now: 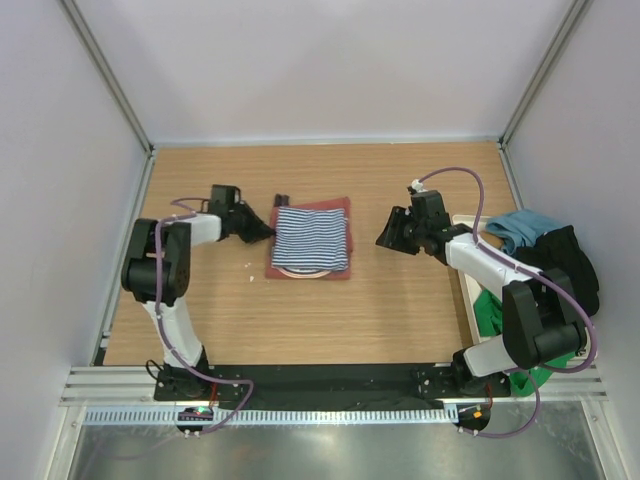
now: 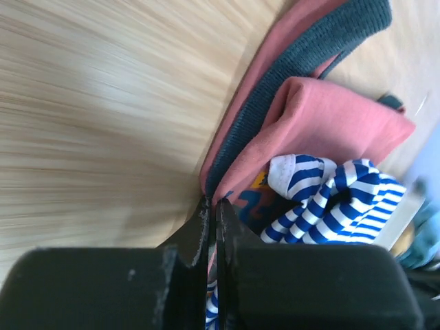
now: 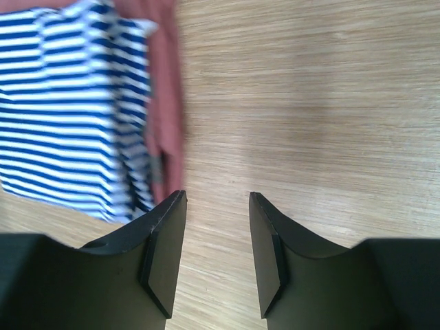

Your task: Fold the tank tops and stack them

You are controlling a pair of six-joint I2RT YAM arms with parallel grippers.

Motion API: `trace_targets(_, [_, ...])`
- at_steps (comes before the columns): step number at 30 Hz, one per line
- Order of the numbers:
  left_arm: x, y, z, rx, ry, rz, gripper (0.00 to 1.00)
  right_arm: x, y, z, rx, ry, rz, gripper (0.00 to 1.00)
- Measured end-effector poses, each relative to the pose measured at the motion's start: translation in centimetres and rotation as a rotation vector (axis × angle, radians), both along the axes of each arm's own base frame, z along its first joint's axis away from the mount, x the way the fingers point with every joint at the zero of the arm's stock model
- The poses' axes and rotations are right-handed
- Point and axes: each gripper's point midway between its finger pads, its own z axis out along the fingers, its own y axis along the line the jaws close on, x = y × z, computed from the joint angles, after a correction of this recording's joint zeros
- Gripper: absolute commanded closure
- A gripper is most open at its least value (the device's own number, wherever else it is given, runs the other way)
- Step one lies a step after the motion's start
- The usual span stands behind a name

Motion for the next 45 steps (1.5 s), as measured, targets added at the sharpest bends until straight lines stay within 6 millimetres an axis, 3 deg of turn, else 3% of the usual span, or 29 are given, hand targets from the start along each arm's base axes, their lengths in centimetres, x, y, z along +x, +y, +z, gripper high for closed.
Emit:
trace_targets(1, [0.3, 1.6, 0.0, -0.004, 0.006, 0.038, 1.00, 0.0, 0.0, 0.0, 0.000, 0.000, 0.000, 0.53])
trace_targets(3, [0.9, 6.7, 0.1, -0.006, 0.007, 0.157, 1.00, 0.0, 0.0, 0.0, 0.000, 0.001, 0.001, 0.53])
trace_targets(6, [-0.3, 16.1, 0.6, -0.005, -0.002, 0.396, 0.96, 0.0, 0.1, 0.0, 0.003, 0.001, 0.003, 0.53])
trace_targets(7, [-1.3, 19.1, 0.7, 0.001, -0.003, 0.479, 0.86, 0.0, 0.1, 0.0, 0.005, 0.001, 0.004, 0.53])
trace_targets(8, [-2.7, 22.2, 0.6, 0.006, -0.005, 0.575, 0.62, -0.1, 0.1, 0.0, 0.006, 0.001, 0.006, 0.53])
trace_targets(9, [-3.9, 24.1, 0.4, 0.016, -0.002, 0.643, 0.49, 0.0, 0.2, 0.1, 0.007, 0.000, 0.006, 0.53])
trace_targets(10, [-5.3, 25.6, 0.3, 0.022, 0.006, 0.710, 0.41, 0.0, 0.2, 0.1, 0.010, 0.000, 0.008, 0.53])
trace_targets(12, [-6.2, 26.5, 1.3, 0.025, -0.025, 0.763, 0.36, 0.0, 0.3, 0.1, 0.013, -0.001, 0.011, 0.52])
trace_targets(14, [-6.6, 26.3, 1.8, 0.044, -0.039, 0.769, 0.37, 0.0, 0.3, 0.2, 0.015, -0.002, 0.012, 0.52])
trace_targets(15, [-6.8, 26.2, 1.9, 0.050, -0.035, 0.770, 0.44, 0.0, 0.3, 0.2, 0.016, -0.003, 0.013, 0.52])
trace_targets(20, [-9.7, 26.1, 3.7, 0.102, -0.016, 0.844, 0.44, 0.0, 0.4, 0.2, 0.022, -0.004, 0.014, 0.52])
trace_targets(24, [-13.4, 27.1, 8.9, 0.178, -0.122, 1.010, 0.43, -0.1, 0.6, 0.2, 0.033, 0.000, 0.018, 0.52])
trace_targets(25, [-14.0, 27.3, 9.9, 0.191, -0.148, 1.040, 0.41, -0.2, 0.7, 0.2, 0.036, 0.000, 0.019, 0.52])
trace_targets(26, [-14.8, 27.5, 11.1, 0.205, -0.181, 1.071, 0.29, -0.2, 0.7, 0.2, 0.038, 0.001, 0.020, 0.52])
trace_targets(27, [-15.5, 27.5, 12.1, 0.215, -0.203, 1.091, 0.28, -0.2, 0.7, 0.2, 0.040, 0.002, 0.021, 0.52])
trace_targets(29, [-16.2, 27.1, 13.8, 0.206, -0.235, 1.094, 0.26, -0.2, 0.8, 0.2, 0.042, 0.001, 0.024, 0.52])
trace_targets(31, [-15.5, 26.1, 15.5, 0.175, -0.273, 1.042, 0.23, -0.4, 0.8, 0.1, 0.046, 0.002, 0.028, 0.50])
trace_targets(34, [-13.1, 23.2, 17.5, 0.146, -0.288, 0.866, 0.22, -0.8, 0.7, 0.5, 0.049, -0.019, 0.032, 0.41])
trace_targets(38, [-9.9, 14.7, 19.1, 0.174, -0.352, 0.504, 0.19, -2.7, -0.6, 2.9, 0.059, -0.151, 0.011, 0.20])
trace_targets(40, [-10.2, 10.7, 18.9, 0.185, -0.390, 0.359, 0.18, -3.7, -1.6, 4.5, 0.057, -0.243, -0.017, 0.21])
trace_targets(42, [-11.1, 7.2, 18.2, 0.192, -0.436, 0.231, 0.07, -4.2, -2.4, 5.8, 0.053, -0.322, -0.040, 0.23])
trace_targets(43, [-11.7, 5.8, 17.6, 0.204, -0.460, 0.174, 0.01, -4.6, -2.8, 6.2, 0.052, -0.350, -0.047, 0.23])
trace_targets(45, [-12.8, 4.2, 16.3, 0.223, -0.510, 0.093, 0.01, -5.3, -3.2, 6.5, 0.057, -0.395, -0.057, 0.23])
